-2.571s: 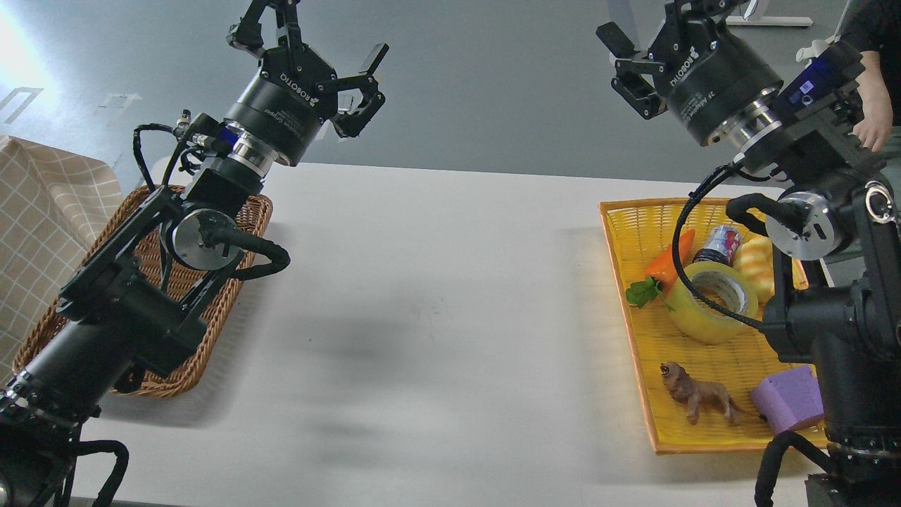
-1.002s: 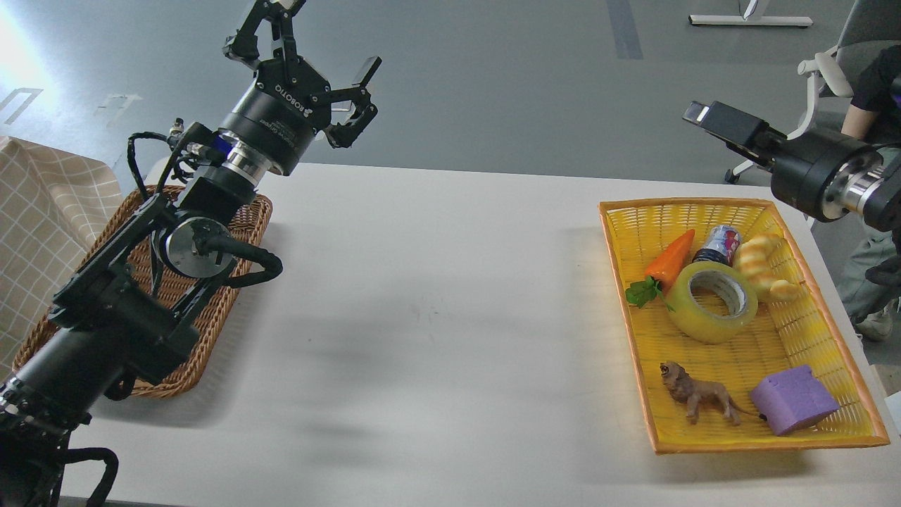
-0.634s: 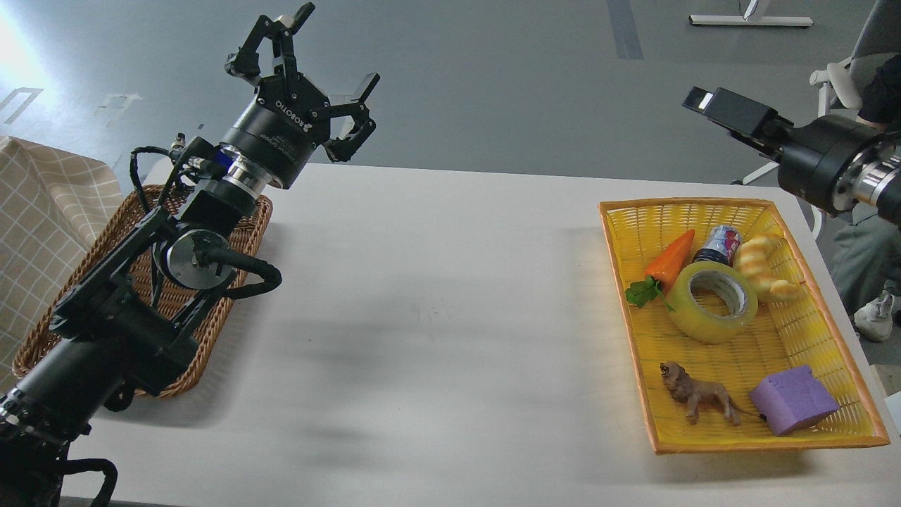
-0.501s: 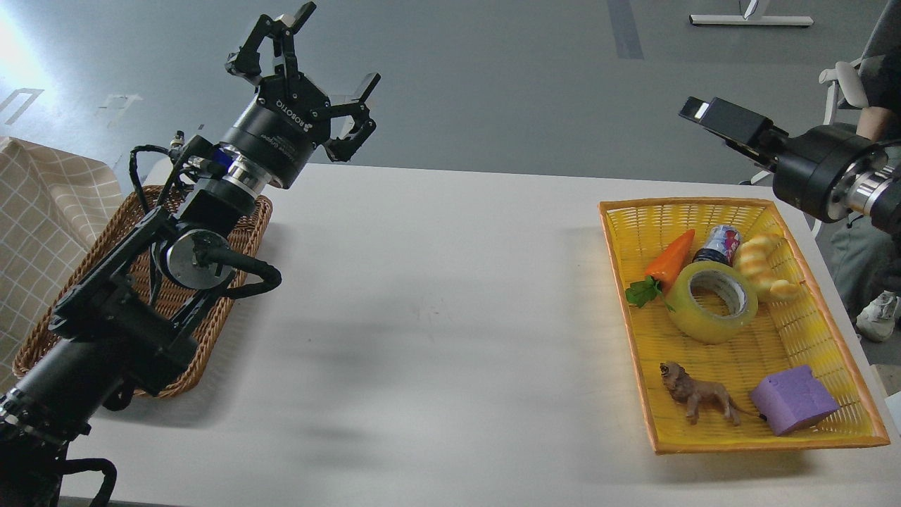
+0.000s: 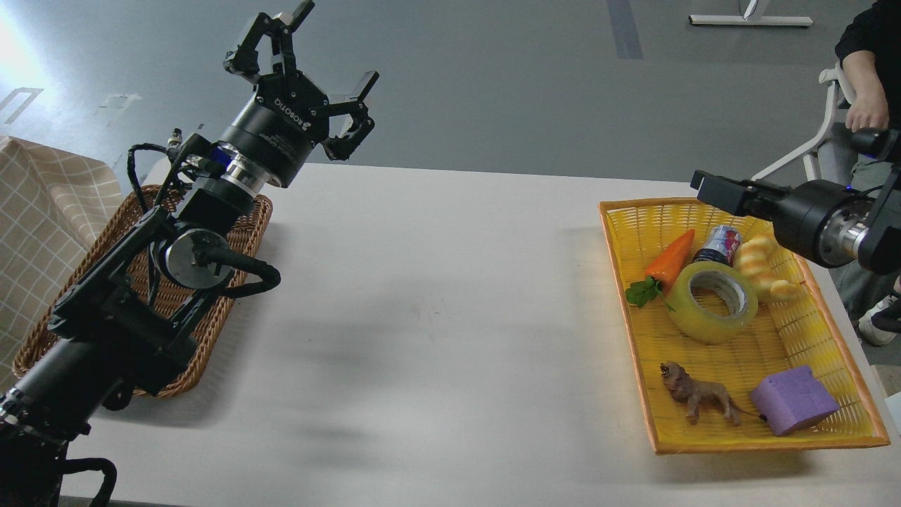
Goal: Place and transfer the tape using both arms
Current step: 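Reach the right gripper down into the yellow tray toward the tape roll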
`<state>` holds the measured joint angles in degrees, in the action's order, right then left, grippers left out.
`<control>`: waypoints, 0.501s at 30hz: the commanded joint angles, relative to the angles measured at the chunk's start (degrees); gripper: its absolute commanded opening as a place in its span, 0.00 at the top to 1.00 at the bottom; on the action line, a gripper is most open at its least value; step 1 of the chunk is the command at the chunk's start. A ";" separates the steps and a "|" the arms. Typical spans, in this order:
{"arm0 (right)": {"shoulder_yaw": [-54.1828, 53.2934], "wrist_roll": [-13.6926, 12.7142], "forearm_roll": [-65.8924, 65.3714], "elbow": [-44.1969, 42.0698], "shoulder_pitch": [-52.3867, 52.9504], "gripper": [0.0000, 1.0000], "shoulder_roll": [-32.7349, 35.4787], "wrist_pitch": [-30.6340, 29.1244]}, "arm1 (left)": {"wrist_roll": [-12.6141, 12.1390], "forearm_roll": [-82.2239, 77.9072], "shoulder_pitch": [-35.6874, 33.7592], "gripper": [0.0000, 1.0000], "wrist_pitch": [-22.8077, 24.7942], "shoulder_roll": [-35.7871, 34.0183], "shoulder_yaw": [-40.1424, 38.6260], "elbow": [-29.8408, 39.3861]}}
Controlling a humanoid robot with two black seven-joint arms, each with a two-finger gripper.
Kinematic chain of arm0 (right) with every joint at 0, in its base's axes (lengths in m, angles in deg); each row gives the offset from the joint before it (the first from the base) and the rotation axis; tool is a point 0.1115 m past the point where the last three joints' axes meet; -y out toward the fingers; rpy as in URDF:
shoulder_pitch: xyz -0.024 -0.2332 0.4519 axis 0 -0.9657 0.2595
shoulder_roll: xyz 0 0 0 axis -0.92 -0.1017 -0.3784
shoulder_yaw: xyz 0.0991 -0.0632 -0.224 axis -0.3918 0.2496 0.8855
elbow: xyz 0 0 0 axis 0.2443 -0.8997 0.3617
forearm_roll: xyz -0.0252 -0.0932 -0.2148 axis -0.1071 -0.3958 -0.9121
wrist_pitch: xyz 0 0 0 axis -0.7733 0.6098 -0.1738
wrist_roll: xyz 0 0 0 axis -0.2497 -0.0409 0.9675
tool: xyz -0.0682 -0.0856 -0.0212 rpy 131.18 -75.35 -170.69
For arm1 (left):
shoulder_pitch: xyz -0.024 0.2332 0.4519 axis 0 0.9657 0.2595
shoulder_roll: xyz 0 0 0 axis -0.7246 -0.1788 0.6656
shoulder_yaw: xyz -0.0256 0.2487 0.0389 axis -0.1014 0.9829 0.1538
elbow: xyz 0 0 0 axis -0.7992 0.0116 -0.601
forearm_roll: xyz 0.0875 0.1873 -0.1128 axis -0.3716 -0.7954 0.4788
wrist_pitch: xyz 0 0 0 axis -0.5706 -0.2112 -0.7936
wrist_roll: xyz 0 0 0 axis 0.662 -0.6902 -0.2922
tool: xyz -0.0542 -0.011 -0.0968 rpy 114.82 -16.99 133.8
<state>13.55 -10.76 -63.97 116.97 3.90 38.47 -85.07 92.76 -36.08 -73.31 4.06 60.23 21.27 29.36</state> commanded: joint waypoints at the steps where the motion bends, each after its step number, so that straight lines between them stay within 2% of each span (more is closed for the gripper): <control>1: 2.15 -0.14 -4.82 -2.14 -0.08 0.02 -1.49 -0.01 | -0.08 0.00 0.04 0.00 -0.09 -0.04 0.09 0.00; 9: 2.24 -3.48 -5.89 -5.49 -0.95 0.02 -4.22 -0.01 | -0.25 0.00 0.04 0.00 0.00 -0.39 0.27 -0.09; 15: 2.07 -3.48 -5.80 -5.49 -4.82 0.02 -5.45 -0.01 | -0.52 0.00 -0.14 0.00 0.00 -0.13 0.79 -0.09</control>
<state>15.83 -14.22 -69.78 111.57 0.83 33.56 -85.09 92.42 -36.08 -73.27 4.00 60.00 21.67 29.28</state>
